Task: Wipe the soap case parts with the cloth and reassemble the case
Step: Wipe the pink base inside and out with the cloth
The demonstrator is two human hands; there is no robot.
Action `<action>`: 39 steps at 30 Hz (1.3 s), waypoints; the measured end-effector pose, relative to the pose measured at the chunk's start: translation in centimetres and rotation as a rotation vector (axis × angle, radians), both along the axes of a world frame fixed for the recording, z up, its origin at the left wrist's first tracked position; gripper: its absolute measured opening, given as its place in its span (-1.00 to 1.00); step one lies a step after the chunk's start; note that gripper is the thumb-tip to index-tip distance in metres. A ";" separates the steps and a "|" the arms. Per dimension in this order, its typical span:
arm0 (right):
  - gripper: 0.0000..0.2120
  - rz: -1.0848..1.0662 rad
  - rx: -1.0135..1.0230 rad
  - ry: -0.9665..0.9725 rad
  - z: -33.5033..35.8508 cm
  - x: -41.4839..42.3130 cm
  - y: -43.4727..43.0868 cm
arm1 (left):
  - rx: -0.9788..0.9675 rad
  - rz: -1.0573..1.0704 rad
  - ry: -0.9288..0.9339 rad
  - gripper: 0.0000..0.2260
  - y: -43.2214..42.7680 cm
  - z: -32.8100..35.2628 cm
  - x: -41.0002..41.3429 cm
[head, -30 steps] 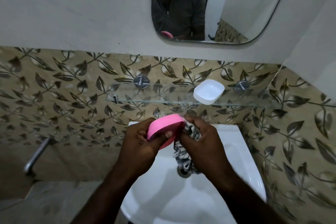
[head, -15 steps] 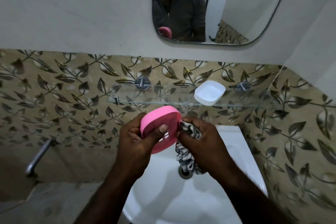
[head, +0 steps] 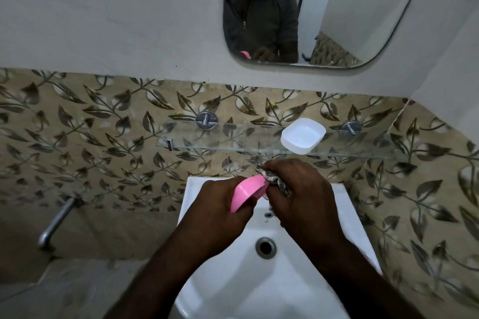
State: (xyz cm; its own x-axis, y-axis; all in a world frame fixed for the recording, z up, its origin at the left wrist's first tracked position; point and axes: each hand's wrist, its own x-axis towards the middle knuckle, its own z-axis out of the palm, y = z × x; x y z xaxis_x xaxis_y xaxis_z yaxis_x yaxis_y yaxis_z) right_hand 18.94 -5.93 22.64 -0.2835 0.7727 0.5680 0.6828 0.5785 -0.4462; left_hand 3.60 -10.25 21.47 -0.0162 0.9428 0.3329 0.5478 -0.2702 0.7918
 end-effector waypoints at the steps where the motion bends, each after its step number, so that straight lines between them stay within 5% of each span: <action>1: -0.69 0.031 0.007 0.039 0.3 -0.2 -0.3 | 0.021 0.013 0.024 -0.84 0.1 -0.1 0.1; 6: -0.63 0.216 0.060 0.014 1.9 -0.5 -1.3 | 0.156 0.027 -0.063 -0.65 0.3 0.1 0.0; 13: -0.64 0.108 -0.031 0.068 1.1 -0.6 0.0 | 0.164 0.007 0.056 -0.83 0.6 -0.6 -0.5; 17: -0.63 0.280 0.042 0.013 0.8 -1.2 -1.4 | 0.221 0.003 0.060 -0.60 0.7 -0.7 -1.0; 23: -0.61 0.155 -0.099 0.187 -0.6 -0.1 1.7 | 0.144 -0.032 0.066 -0.90 0.1 -1.3 -1.0; 34: -0.75 0.151 -0.491 0.507 0.6 0.8 2.7 | 0.130 0.046 -0.266 -0.97 -0.6 -0.3 -0.7; 39: -0.67 0.190 -0.347 0.458 1.7 1.2 1.6 | 0.085 -0.040 -0.482 -0.77 -0.5 0.0 -1.4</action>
